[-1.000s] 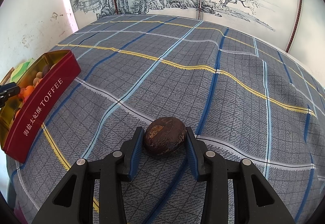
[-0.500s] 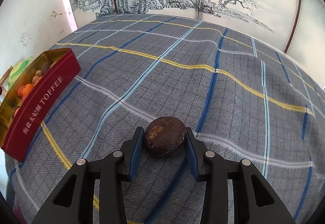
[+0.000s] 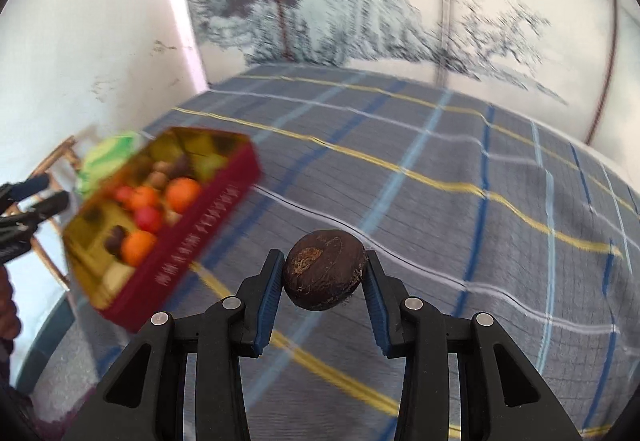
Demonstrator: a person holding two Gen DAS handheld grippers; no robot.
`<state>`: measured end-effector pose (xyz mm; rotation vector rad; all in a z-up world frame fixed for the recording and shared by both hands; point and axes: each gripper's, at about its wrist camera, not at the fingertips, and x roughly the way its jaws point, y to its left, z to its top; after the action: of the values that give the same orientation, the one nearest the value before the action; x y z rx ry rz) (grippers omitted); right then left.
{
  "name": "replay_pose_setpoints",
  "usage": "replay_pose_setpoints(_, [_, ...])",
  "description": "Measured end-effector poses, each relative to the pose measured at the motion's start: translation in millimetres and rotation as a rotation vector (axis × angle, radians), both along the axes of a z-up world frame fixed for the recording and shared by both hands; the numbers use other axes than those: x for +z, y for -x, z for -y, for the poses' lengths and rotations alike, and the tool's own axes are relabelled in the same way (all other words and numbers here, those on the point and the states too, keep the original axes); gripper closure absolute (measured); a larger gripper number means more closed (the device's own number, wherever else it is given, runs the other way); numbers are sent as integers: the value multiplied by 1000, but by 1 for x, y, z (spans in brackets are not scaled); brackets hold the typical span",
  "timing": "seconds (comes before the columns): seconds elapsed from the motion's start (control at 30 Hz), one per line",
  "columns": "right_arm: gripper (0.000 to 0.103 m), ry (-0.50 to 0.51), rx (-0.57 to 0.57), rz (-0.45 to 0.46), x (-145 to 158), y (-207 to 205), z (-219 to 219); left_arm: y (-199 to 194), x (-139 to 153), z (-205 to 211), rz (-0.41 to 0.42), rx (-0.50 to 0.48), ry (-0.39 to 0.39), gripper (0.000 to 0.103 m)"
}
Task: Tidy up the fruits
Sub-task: 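Carry the mangosteen into the tin and release it with the right tool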
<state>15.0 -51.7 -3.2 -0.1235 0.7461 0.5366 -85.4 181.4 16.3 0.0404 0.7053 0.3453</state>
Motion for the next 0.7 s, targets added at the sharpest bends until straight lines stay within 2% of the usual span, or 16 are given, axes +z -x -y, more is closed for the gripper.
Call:
replay_pose_setpoints(0.23, [62, -28, 133, 27, 23, 23, -32, 14, -1, -30, 3, 81, 36, 30])
replay_pose_setpoints(0.37, [62, -57, 220, 12, 31, 37, -51, 21, -2, -38, 5, 93, 45, 30])
replay_pose_setpoints(0.47, [62, -67, 278, -4, 30, 44, -68, 23, -2, -39, 6, 93, 40, 30])
replay_pose_setpoints(0.7, [62, -12, 367, -42, 15, 52, -125, 27, -2, -39, 13, 85, 40, 29])
